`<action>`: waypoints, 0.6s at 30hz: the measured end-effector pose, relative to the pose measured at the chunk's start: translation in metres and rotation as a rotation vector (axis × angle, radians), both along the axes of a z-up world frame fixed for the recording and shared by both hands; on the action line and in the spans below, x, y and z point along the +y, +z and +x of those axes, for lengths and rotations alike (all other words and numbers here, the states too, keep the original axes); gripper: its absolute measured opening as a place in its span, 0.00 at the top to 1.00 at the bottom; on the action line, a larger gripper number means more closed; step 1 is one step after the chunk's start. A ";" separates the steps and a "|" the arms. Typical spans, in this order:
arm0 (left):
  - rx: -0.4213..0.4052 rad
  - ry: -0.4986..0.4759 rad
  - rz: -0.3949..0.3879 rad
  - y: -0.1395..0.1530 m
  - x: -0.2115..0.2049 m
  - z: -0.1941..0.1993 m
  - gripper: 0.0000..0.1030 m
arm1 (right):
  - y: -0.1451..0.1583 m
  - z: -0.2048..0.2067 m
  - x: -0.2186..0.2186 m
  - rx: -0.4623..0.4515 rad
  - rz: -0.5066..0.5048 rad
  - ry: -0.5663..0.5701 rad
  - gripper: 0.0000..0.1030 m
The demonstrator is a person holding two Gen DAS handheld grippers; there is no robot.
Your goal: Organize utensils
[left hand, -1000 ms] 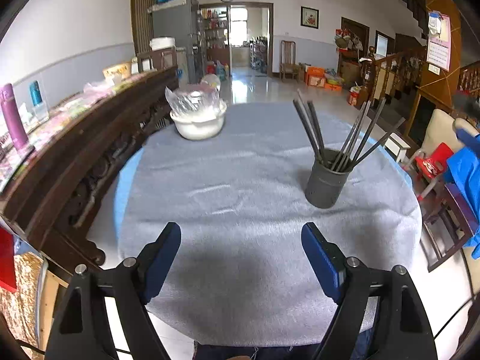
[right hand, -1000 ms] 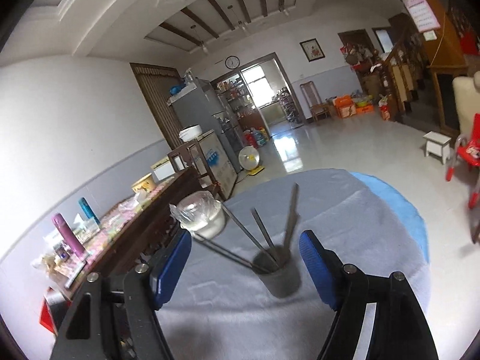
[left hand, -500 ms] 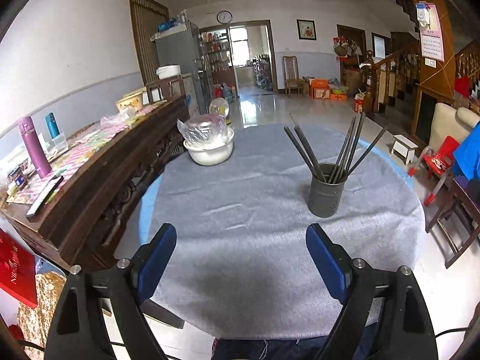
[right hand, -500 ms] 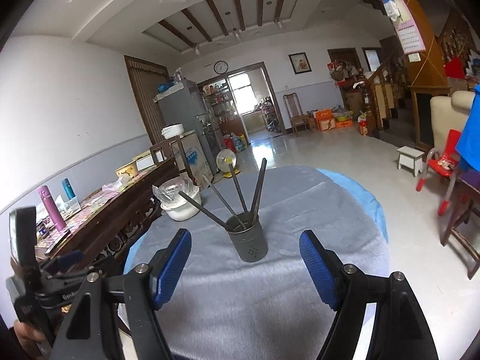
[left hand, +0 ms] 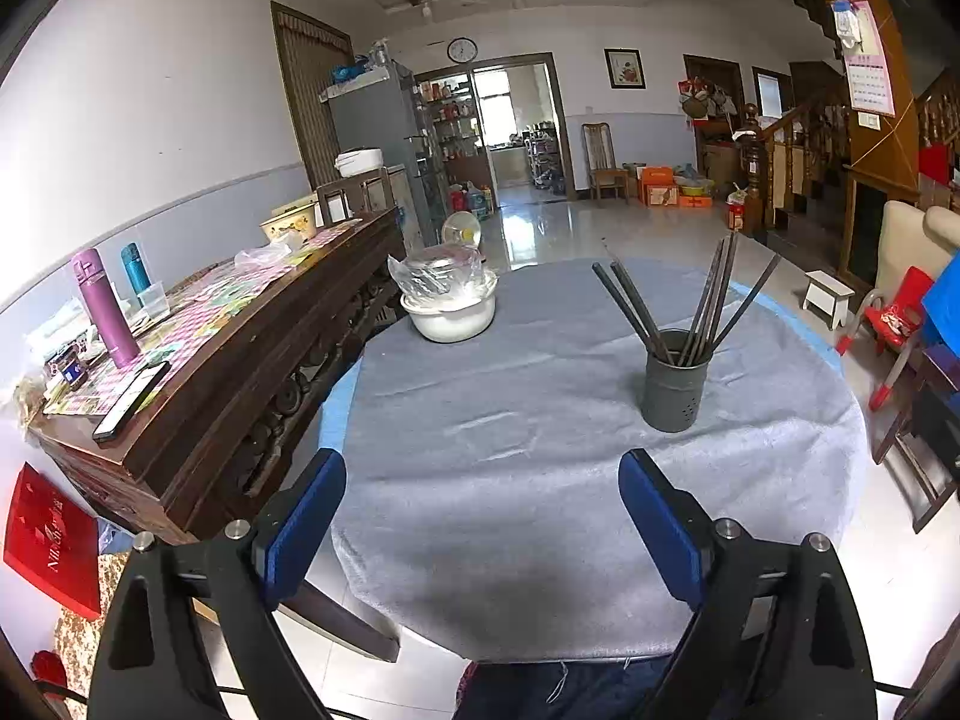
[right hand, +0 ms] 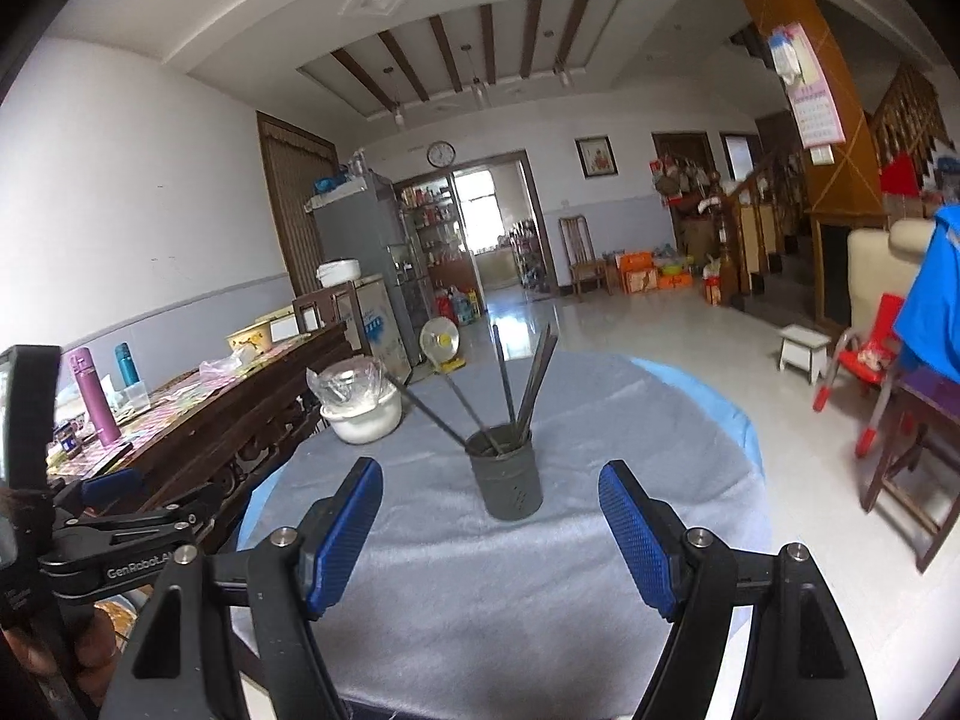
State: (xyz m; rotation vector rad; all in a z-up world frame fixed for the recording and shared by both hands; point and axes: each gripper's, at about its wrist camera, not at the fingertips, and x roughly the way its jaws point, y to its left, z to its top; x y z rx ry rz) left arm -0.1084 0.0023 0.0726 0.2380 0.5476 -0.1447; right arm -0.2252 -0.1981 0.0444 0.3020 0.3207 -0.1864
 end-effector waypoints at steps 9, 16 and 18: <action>0.012 0.003 0.001 -0.006 0.007 -0.004 0.10 | -0.012 0.007 0.017 0.038 -0.002 0.029 0.24; 0.014 0.003 0.000 -0.007 0.007 -0.006 0.09 | -0.018 0.009 0.018 0.054 0.004 0.036 0.24; 0.015 0.004 0.002 -0.008 0.007 -0.006 0.09 | -0.020 0.009 0.016 0.053 0.007 0.030 0.24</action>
